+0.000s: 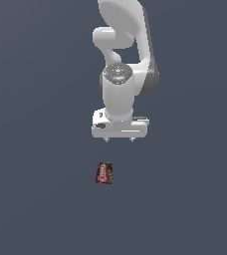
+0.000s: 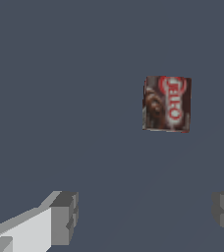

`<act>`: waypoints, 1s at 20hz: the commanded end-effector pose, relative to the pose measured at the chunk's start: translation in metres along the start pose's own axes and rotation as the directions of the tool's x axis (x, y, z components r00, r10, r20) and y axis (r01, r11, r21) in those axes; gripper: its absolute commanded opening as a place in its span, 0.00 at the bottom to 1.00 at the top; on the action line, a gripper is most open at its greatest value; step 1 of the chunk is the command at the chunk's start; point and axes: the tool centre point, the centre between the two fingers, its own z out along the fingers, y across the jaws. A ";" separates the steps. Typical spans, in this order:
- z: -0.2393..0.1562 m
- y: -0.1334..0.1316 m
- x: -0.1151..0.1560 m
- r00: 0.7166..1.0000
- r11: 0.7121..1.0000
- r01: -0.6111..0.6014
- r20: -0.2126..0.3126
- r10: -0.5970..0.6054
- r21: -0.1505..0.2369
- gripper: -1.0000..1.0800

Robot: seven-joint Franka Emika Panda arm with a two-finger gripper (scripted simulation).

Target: Pick up the object and move it to a goal position.

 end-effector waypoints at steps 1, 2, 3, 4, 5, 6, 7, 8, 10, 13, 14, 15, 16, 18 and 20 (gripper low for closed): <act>0.003 0.002 0.004 1.000 1.000 -0.003 0.001 0.003 -0.001 0.96; 0.005 0.004 0.006 1.000 1.000 -0.005 0.001 0.005 -0.002 0.96; 0.007 0.005 0.009 1.000 1.000 -0.007 0.002 0.007 -0.003 0.96; 0.009 0.007 0.012 1.000 1.000 -0.010 0.002 0.010 -0.004 0.96; 0.012 0.009 0.015 1.000 1.000 -0.012 0.003 0.012 -0.005 0.96; 0.015 0.011 0.018 1.000 1.000 -0.015 0.003 0.015 -0.007 0.96; 0.018 0.013 0.022 1.000 1.000 -0.018 0.004 0.018 -0.008 0.96; 0.022 0.016 0.026 1.000 1.000 -0.021 0.004 0.021 -0.010 0.96; 0.029 0.022 0.034 1.000 1.000 -0.028 0.006 0.028 -0.013 0.96; 0.044 0.032 0.048 0.999 0.999 -0.040 0.008 0.040 -0.021 0.96; 0.049 0.036 0.052 0.999 0.999 -0.044 0.009 0.044 -0.023 0.96; 0.054 0.039 0.056 0.999 0.999 -0.048 0.010 0.048 -0.026 0.96; 0.059 0.043 0.060 0.999 0.998 -0.051 0.010 0.051 -0.029 0.96; 0.068 0.049 0.066 0.998 0.998 -0.057 0.012 0.058 -0.033 0.96; 0.076 0.054 0.072 0.998 0.997 -0.062 0.013 0.063 -0.037 0.96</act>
